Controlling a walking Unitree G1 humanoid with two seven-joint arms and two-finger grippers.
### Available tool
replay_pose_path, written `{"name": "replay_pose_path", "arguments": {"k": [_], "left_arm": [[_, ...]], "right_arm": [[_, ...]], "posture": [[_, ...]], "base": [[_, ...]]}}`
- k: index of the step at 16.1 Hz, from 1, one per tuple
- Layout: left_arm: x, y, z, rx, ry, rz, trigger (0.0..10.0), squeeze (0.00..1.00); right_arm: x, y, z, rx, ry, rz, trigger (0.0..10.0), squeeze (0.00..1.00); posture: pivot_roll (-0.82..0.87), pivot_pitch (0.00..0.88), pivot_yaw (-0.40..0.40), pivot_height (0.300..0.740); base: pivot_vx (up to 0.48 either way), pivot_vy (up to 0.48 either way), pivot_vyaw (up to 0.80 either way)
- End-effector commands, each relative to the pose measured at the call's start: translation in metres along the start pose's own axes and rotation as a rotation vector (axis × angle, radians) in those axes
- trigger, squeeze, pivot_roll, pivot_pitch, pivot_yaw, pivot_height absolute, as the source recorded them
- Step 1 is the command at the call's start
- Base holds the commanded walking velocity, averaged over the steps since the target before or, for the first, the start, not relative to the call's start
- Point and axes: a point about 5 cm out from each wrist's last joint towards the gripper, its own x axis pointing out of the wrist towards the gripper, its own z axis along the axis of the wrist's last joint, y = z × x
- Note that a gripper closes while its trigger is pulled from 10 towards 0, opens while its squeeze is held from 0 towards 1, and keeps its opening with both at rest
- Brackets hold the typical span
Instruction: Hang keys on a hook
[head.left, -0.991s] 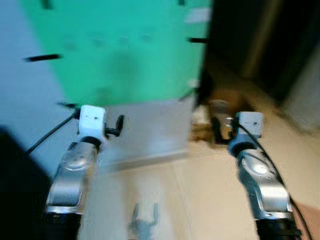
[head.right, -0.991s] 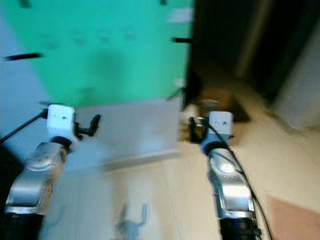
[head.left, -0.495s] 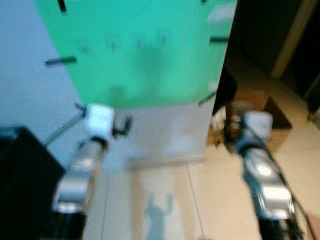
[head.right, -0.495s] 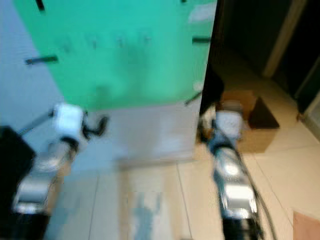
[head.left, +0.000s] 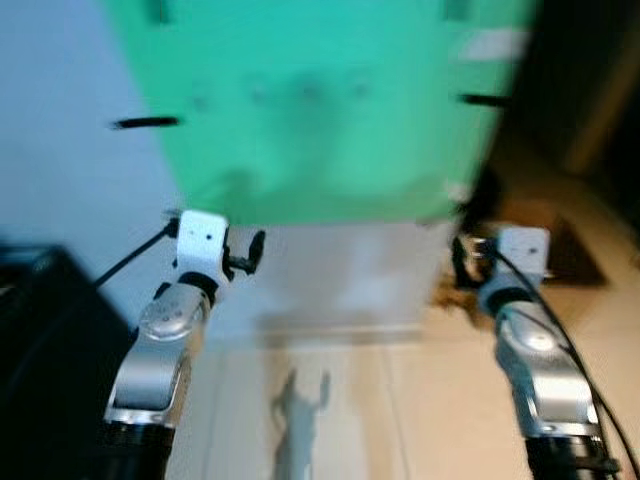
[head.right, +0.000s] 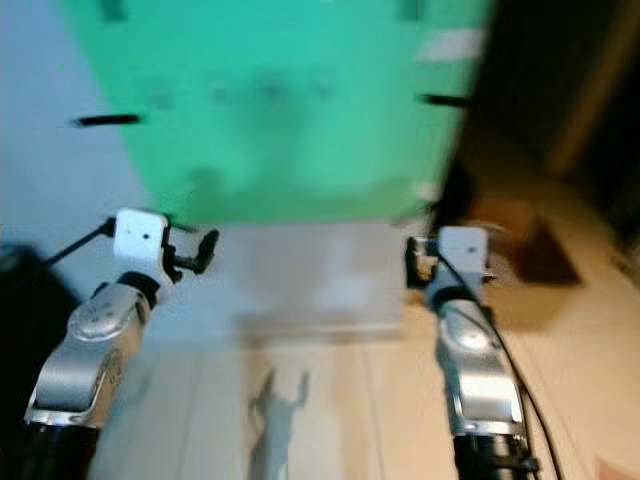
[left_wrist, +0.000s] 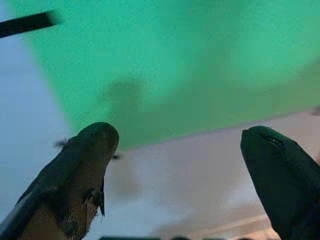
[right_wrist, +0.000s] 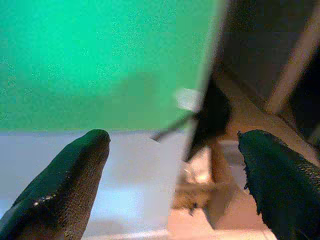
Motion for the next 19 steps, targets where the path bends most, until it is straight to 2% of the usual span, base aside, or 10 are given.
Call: {"name": "replay_pose_path", "arguments": {"k": [1, 12, 19], "left_arm": [[-0.0016, 0.0069, 0.0019, 0.014, -0.004, 0.026, 10.0, 1.00], [-0.0004, 0.0080, 0.0048, 0.039, -0.011, 0.025, 10.0, 1.00], [0.0022, 0.0064, 0.0057, 0.037, -0.014, 0.018, 10.0, 1.00]], "right_arm": [[0.0021, 0.0133, 0.0045, 0.013, -0.013, 0.041, 10.0, 1.00], [0.0065, 0.0212, 0.0072, 0.024, -0.024, 0.061, 10.0, 1.00], [0.0077, 0.0190, 0.0105, 0.036, -0.043, 0.045, 10.0, 1.00]], "posture": [[-0.07, 0.000, 0.048, 0.740], [-0.06, 0.000, 0.039, 0.740], [-0.07, 0.000, 0.054, 0.740]], "base": [[0.296, 0.000, 0.80], [0.302, 0.000, 0.80], [0.303, 0.000, 0.00]]}}
